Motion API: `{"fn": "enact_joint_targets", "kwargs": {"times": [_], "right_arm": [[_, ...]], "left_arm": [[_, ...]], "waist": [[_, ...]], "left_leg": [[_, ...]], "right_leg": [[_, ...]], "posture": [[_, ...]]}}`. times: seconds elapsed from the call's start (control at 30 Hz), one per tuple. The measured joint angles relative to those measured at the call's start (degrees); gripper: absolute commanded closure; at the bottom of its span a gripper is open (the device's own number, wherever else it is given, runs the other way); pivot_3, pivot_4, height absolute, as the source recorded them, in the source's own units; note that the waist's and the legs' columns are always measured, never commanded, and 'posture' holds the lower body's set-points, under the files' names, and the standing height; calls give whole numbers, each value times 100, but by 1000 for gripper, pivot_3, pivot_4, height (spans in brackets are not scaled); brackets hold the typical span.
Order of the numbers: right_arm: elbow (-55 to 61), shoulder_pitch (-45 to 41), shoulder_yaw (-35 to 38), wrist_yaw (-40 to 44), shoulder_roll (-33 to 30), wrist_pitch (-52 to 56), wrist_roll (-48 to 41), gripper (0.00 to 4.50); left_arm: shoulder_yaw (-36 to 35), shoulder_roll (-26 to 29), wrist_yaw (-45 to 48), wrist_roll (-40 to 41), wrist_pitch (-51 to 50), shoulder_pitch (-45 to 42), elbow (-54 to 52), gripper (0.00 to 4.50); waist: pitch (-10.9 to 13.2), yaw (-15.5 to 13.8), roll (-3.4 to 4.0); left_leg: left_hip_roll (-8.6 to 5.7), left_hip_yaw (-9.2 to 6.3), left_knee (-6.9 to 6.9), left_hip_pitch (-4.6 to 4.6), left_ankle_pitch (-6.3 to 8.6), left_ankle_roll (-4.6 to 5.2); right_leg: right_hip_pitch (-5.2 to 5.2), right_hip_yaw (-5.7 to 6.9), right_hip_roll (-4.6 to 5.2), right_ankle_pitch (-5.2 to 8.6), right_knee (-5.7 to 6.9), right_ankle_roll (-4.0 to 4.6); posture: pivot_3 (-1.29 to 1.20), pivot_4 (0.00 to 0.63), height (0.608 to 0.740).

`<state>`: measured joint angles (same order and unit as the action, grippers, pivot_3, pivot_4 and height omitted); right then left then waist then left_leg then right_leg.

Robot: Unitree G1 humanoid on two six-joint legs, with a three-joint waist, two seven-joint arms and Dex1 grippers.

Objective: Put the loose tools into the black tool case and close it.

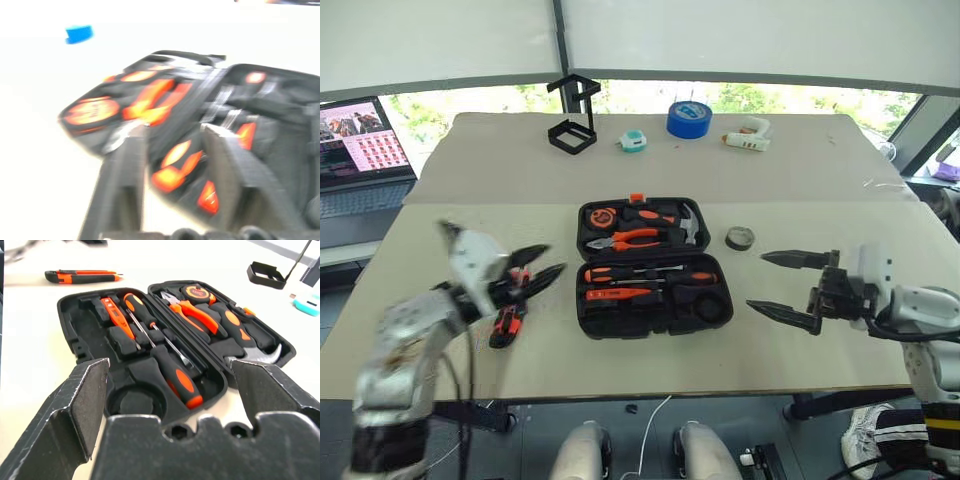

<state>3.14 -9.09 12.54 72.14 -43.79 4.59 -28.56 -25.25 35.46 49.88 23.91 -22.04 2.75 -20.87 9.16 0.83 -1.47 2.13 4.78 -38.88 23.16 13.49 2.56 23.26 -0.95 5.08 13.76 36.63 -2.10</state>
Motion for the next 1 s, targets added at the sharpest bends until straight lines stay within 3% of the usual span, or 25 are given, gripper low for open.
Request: {"fn": "enact_joint_targets", "kwargs": {"times": [0.1,0.23,0.43,0.6,0.77,0.83,1.0], "right_arm": [[-167,44,10,394,340,-395,-238,0],[-219,10,-46,593,556,-652,-338,0],[-343,-3,-187,1113,646,-727,-445,0],[-305,-212,-319,1252,670,-712,-554,0],[-68,-425,-482,1083,843,-552,-650,0],[-45,-404,-528,1003,870,-541,-646,0],[6,-356,-525,879,869,-517,-646,0]], "left_arm": [[-1177,14,-42,57,-47,1371,-60,71],[-2193,-33,-163,57,-64,2553,37,27],[-2770,-87,-235,117,-572,3532,277,27],[-2561,167,-605,935,-1724,2994,-622,27],[-1465,230,-2020,1681,-3332,1276,-1502,27],[-843,61,-2648,1678,-3837,647,-1577,27],[85,-209,-3552,1293,-4245,142,-1440,27]], "waist": [[3,15,-6],[2,-63,-10],[2,-134,-13],[2,-178,-13],[-1,-140,-23],[-2,-119,-21],[-2,-25,-22]], "left_leg": [[4,1,2,-2,1,-1],[0,3,0,-5,2,-3],[1,5,2,-2,27,-46],[3,6,2,2,29,-50],[2,2,2,1,3,-8],[-5,3,7,1,3,-8],[-4,1,15,-5,6,-14]], "right_leg": [[0,7,0,4,-3,6],[-1,19,17,15,-8,24],[23,21,24,37,-19,61],[22,29,33,34,-16,62],[-1,24,18,6,5,14],[2,18,17,7,8,12],[2,17,11,8,7,14]], "posture": [[0,150,740],[0,150,740],[0,150,740],[0,150,740],[0,150,740],[0,150,740],[0,150,740]]}}
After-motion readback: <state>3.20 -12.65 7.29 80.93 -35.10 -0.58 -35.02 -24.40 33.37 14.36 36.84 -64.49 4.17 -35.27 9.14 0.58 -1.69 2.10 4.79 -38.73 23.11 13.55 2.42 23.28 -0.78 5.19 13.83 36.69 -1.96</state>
